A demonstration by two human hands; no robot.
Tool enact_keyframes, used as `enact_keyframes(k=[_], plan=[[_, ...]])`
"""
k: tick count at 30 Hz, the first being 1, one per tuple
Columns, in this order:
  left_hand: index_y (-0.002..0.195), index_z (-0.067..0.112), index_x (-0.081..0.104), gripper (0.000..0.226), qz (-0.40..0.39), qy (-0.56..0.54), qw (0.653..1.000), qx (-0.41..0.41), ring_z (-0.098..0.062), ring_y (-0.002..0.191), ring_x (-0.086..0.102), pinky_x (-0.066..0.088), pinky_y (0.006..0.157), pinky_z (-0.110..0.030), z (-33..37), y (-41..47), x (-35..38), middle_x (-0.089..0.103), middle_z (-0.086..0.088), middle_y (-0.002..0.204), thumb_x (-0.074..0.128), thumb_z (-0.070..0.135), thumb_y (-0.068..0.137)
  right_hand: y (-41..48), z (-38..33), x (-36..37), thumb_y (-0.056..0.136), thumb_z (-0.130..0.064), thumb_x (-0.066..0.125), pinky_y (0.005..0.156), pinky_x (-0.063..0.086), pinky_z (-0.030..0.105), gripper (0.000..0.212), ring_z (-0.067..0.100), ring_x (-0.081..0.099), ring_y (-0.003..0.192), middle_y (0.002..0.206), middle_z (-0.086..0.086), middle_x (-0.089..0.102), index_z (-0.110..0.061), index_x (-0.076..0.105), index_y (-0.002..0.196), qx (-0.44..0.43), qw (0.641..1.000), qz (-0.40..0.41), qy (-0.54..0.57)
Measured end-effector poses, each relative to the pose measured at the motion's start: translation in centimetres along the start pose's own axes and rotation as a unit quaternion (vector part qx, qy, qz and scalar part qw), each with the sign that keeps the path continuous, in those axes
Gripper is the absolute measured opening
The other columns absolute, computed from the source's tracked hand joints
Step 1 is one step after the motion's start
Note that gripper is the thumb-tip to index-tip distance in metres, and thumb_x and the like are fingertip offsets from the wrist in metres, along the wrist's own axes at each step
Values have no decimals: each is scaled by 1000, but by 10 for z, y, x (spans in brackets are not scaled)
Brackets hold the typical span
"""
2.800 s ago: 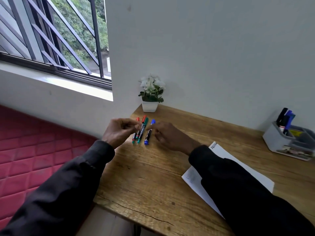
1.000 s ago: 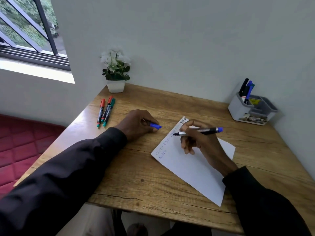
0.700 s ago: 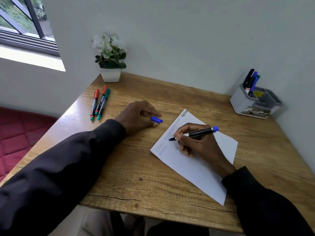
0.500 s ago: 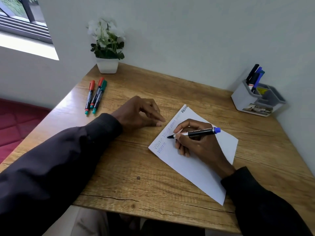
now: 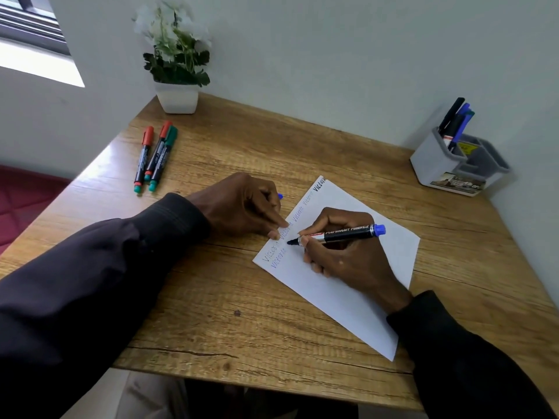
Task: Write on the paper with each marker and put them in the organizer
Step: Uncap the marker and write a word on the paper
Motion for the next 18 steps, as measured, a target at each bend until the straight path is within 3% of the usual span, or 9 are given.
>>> enact_keyframes(k=[4, 9, 15, 18], plan=[[97, 26, 76, 25, -6, 2, 1000, 6, 14, 95, 59, 46, 73, -2, 0, 0, 1, 68, 10, 99, 81, 13, 76, 1, -2, 2, 89, 5, 76, 45, 47, 17, 16, 12, 65, 46, 62, 1, 70, -5, 72, 78, -5, 1000, -9, 3], [86, 42, 71, 31, -2, -9, 1000, 13, -3, 91, 64, 56, 75, -18, 2, -1, -1, 69, 11, 94, 82, 16, 75, 1, -5, 2, 89, 3, 77, 47, 48, 19, 12, 11, 65, 48, 63, -2, 71, -4, 73, 80, -9, 1000, -14, -16], [94, 32, 75, 26, -4, -3, 1000, 12, -5, 92, 64, 55, 75, -16, -1, 0, 0, 69, 9, 95, 82, 17, 74, 4, 2, -1, 83, 8, 77, 48, 52, 36, 29, 29, 67, 53, 61, 0, 70, -17, 71, 70, 4, 999, 14, -41], [96, 29, 76, 25, -7, -3, 1000, 12, -4, 93, 63, 53, 74, -12, -1, 0, 0, 69, 10, 96, 81, 18, 74, 3, 3, -2, 84, 10, 76, 46, 52, 33, 27, 23, 66, 50, 62, 1, 70, -13, 72, 72, 6, 999, 13, -36]])
Point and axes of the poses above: each hand's wrist, its own y-axis towards the middle knuckle, its own x-axis out of the palm, z = x × y, the point moved 5 cm from there along y, towards the middle knuckle
